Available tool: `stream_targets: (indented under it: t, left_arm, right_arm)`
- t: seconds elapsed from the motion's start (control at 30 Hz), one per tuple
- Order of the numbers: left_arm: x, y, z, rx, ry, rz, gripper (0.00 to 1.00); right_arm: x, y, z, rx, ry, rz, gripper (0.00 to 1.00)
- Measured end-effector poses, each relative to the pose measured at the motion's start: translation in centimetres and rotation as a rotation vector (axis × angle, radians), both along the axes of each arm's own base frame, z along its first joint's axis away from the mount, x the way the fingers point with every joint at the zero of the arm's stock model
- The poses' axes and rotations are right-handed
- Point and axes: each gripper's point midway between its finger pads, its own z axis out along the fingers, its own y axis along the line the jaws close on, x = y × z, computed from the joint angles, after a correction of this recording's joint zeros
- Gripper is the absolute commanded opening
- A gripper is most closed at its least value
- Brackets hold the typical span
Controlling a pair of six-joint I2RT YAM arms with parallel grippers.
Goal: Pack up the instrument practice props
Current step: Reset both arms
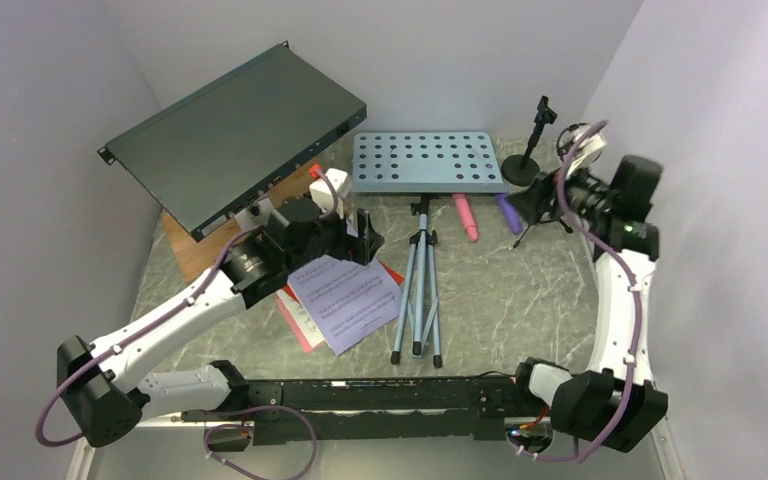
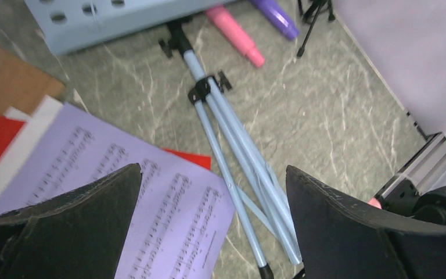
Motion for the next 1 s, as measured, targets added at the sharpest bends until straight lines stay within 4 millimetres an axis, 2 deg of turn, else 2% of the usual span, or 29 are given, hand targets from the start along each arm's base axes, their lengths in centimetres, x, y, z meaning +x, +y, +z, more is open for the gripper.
stream_targets:
  t: [0.1, 0.17, 0.3, 0.37, 0.47, 0.77, 1.0]
  left_arm:
    - [0.6, 0.5, 3.6, -0.018, -0.057, 0.003, 1.00]
    - [0.9, 0.8, 6.8, -0.036, -0.113, 0.003, 0.99]
    - [1.3, 1.7, 11.8, -0.056, -0.202, 0.012, 0.99]
    - [1.3, 2.3, 13.5, -0.058, -0.232, 0.018, 1.00]
    - [1.4, 2.9, 14.6, -0.056, -0.247, 0.028, 0.99]
    - [1.1, 4.3, 13.3, 0.001, -0.208, 0.051, 1.00]
    - [-0.4, 5.9, 15.3, -0.036, -0.251, 0.067, 0.99]
  right_arm:
    - [0.5, -1.7, 5.4, -0.003, -0.075, -0.084, 1.00]
    - [0.0, -1.8, 9.2, -0.009, -0.143, -0.103, 1.00]
    - [-1.9, -0.6, 12.7, 0.016, -0.190, -0.085, 1.00]
    - [-2.5, -0.3, 13.6, 0.042, -0.186, -0.100, 1.00]
    - [-2.9, -0.5, 14.1, 0.094, -0.147, -0.157, 1.00]
    - [-3.4, -1.1, 14.5, 0.157, -0.080, -0.265, 1.00]
    - [-4.1, -1.3, 15.4, 0.147, -0.106, -0.288, 1.00]
